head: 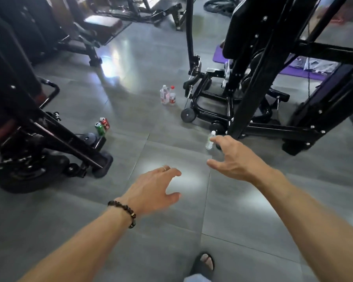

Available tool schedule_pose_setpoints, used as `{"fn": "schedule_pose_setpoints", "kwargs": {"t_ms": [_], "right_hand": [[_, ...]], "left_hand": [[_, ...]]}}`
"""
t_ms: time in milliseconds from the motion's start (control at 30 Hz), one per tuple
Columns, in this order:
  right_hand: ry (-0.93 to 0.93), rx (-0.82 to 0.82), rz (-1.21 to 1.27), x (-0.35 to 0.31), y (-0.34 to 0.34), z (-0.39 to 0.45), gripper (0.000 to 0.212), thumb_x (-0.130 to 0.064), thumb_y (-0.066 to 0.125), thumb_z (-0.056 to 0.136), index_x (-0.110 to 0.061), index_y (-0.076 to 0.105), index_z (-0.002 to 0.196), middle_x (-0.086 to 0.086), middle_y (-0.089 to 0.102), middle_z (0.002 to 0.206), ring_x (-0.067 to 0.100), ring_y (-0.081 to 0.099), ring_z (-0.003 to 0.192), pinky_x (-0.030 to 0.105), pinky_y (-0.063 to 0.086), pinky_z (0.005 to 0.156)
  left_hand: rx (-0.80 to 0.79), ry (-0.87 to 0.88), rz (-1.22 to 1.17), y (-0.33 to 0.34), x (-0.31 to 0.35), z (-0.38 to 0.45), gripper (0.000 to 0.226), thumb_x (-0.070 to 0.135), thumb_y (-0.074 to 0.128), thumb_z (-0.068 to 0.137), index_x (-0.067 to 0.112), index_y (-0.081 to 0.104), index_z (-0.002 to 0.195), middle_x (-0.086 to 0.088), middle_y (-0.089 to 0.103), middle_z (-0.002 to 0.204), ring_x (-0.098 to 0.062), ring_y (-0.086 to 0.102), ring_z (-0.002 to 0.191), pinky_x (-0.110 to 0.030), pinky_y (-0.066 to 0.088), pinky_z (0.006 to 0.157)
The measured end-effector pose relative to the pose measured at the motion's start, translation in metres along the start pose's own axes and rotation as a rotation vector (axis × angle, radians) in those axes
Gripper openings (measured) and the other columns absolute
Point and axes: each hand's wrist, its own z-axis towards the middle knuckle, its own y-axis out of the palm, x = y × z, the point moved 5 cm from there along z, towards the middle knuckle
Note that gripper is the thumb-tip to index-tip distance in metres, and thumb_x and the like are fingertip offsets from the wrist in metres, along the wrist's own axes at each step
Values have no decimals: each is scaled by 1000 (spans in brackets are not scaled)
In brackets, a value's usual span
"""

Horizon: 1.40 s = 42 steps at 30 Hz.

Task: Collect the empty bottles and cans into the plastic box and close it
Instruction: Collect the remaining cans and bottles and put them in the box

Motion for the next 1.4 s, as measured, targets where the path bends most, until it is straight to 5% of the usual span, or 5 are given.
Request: {"fn": "schedule_pose_setpoints", "kwargs": {"t_ms": [500,667,1033,1400], "right_hand": [[0,-265,-99,151,62,275,61,-45,59,83,-26,38,136,-2,44,113,25,52,110,40,44,92],[36,-285,-59,214,93,377,61,-42,62,81,-24,42,135,3,49,120,24,53,110,39,44,96],[69,-286,2,395,217,531,65,-42,65,79,-23,41,136,7,49,126,26,52,114,40,44,98],[8,-296,92,497,349,611,75,-32,73,76,-20,34,138,10,44,131,30,49,115,39,42,95]], "left_hand": [[-96,-179,-145,73,-82,264,56,44,56,85,28,38,136,7,50,127,-18,51,113,-33,43,91],[-110,-221,-169,111,-125,375,56,46,56,84,29,39,134,7,50,126,-19,54,109,-34,43,88],[-100,-357,-226,284,-163,555,54,50,55,84,32,40,132,10,51,120,-18,55,107,-32,45,87],[-11,-549,-277,410,-183,624,52,47,56,82,30,43,130,8,53,120,-18,57,106,-35,46,89]]}}
